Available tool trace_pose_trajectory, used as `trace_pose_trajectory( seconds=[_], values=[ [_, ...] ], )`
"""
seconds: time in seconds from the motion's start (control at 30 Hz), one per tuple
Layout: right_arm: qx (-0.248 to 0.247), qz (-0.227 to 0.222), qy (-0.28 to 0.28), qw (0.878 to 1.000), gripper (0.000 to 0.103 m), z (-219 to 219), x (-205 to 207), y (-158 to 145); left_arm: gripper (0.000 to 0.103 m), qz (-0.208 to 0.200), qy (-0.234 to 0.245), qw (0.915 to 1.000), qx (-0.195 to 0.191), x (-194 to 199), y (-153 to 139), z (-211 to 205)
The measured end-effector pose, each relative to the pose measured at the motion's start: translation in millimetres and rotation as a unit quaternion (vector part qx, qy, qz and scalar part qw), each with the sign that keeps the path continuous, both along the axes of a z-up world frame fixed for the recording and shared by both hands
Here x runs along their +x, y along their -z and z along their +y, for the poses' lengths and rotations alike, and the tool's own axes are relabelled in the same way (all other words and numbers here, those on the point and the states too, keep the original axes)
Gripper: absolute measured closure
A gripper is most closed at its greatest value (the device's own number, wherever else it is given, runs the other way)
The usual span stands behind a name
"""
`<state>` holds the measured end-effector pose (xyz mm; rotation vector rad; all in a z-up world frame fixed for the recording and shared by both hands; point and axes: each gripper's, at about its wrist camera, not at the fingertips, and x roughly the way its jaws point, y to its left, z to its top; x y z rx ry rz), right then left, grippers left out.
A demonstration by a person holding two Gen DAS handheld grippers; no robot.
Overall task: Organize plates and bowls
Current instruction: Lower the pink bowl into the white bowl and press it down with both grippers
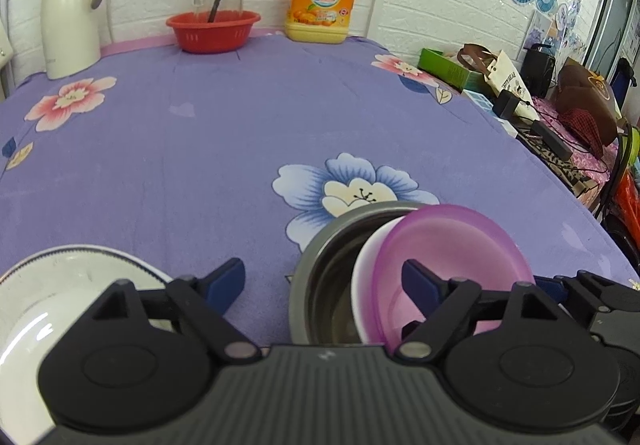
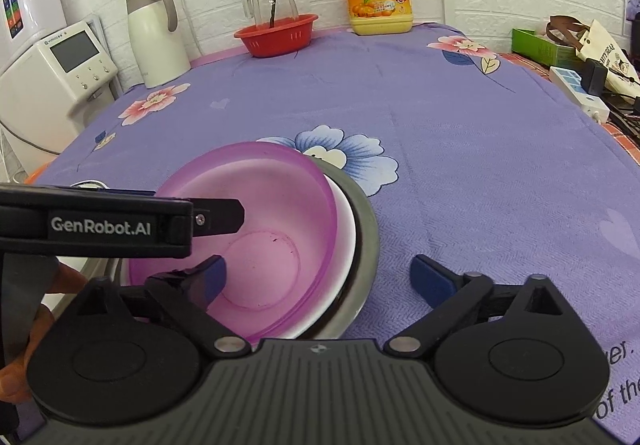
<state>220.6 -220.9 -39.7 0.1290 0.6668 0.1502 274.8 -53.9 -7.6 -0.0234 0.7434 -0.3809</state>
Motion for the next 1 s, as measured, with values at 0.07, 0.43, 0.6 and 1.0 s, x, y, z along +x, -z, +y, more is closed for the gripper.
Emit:
trace_pose_trajectory(
  seconds=[0.07, 0.43, 0.6, 1.0],
  values=[
    [0.001, -0.002, 0.002, 1.0, 0.0, 0, -1, 1, 0.019, 0.0, 0.002, 1.0, -0.003, 0, 0, 0],
    [0.015, -0.005, 0.019, 1.0, 0.0, 4, -7, -3, 0.028, -0.006, 0.023, 0.9997, 0.007, -4, 1, -5],
    [0.039, -0.017, 0.002, 0.999, 0.004, 6, -13, -3, 0.039, -0.005, 0.036, 0.9993, 0.008, -7, 6, -9],
    [0.042, -0.035, 0.026, 0.998, 0.006, 7, -12, -16, 0.048, -0.003, 0.023, 0.9997, -0.009, -4, -10, -15]
  ],
)
